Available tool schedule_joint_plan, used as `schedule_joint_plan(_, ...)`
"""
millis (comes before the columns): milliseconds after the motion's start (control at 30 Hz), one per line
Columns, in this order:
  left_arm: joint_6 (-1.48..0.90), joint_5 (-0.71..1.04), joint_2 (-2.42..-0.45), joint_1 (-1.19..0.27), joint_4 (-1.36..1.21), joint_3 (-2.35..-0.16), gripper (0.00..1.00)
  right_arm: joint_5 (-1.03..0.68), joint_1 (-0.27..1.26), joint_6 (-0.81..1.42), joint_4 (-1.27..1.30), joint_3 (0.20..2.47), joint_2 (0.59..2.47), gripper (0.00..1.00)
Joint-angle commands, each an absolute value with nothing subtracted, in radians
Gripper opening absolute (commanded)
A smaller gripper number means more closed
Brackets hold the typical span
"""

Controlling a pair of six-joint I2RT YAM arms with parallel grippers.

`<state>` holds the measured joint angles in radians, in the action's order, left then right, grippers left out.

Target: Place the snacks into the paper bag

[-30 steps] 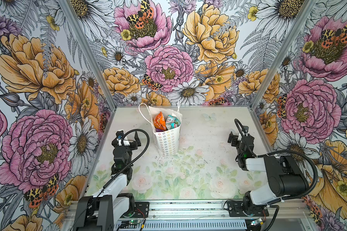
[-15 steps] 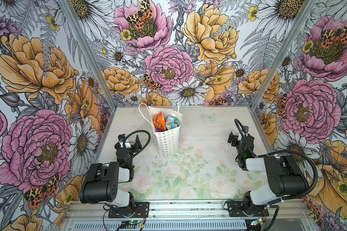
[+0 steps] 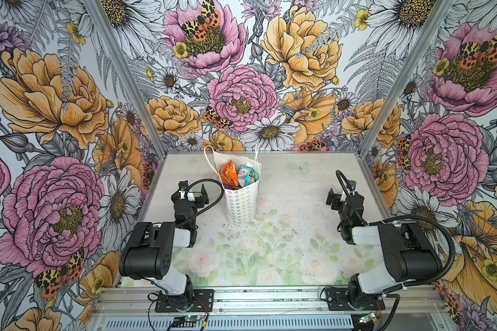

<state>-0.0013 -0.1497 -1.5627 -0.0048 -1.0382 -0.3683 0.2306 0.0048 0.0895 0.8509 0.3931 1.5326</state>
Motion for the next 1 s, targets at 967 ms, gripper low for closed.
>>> schedule_joint_plan(967,0.006,-0.227,-1.556,-0.025,-0.965,-0.370,0.99,0.198,-0.012,0.110,0.880,0.385,1.537,1.00)
